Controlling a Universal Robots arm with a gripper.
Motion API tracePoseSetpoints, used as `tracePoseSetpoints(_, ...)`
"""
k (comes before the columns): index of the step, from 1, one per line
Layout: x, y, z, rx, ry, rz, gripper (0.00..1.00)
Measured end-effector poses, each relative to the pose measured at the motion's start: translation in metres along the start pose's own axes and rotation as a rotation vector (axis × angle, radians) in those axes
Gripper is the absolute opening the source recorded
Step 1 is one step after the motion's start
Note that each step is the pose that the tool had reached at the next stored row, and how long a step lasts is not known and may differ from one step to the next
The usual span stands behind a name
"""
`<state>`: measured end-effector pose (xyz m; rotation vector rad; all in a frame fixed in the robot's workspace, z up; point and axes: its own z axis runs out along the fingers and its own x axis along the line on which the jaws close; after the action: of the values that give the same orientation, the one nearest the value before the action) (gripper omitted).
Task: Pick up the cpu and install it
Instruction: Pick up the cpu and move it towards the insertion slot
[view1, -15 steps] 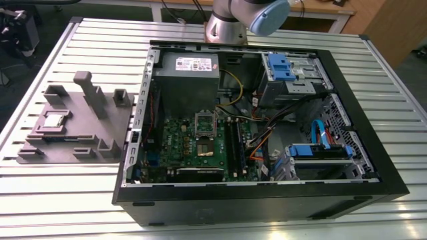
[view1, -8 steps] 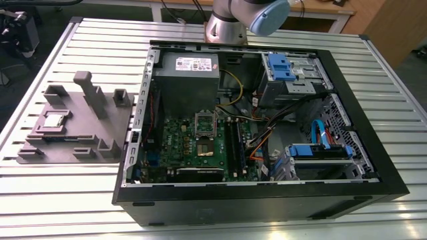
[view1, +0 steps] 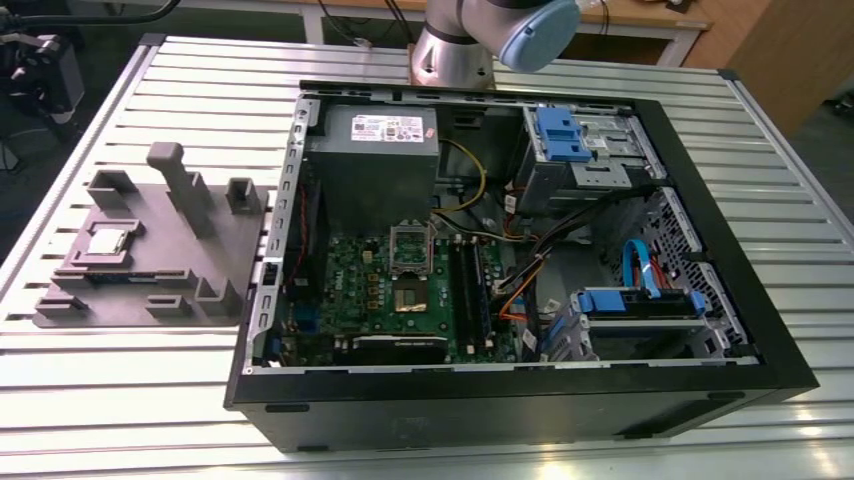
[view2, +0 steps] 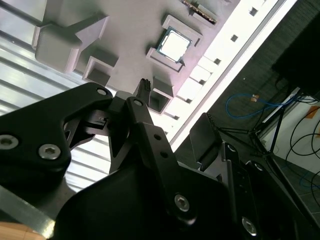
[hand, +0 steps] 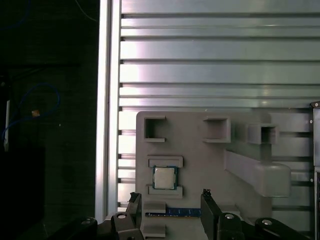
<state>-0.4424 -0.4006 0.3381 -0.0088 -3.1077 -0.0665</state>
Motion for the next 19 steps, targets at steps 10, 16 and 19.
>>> tracePoseSetpoints(10, -0.0001, -0.0003, 0.0026, 0.0001, 0.0003, -0.003, 0.59)
tracePoseSetpoints(16, -0.0001, -0.0004, 0.0032, 0.0, 0.0002, -0.003, 0.59)
tracePoseSetpoints(19, -0.0001, -0.0004, 0.0036, 0.0001, 0.0003, -0.003, 0.59)
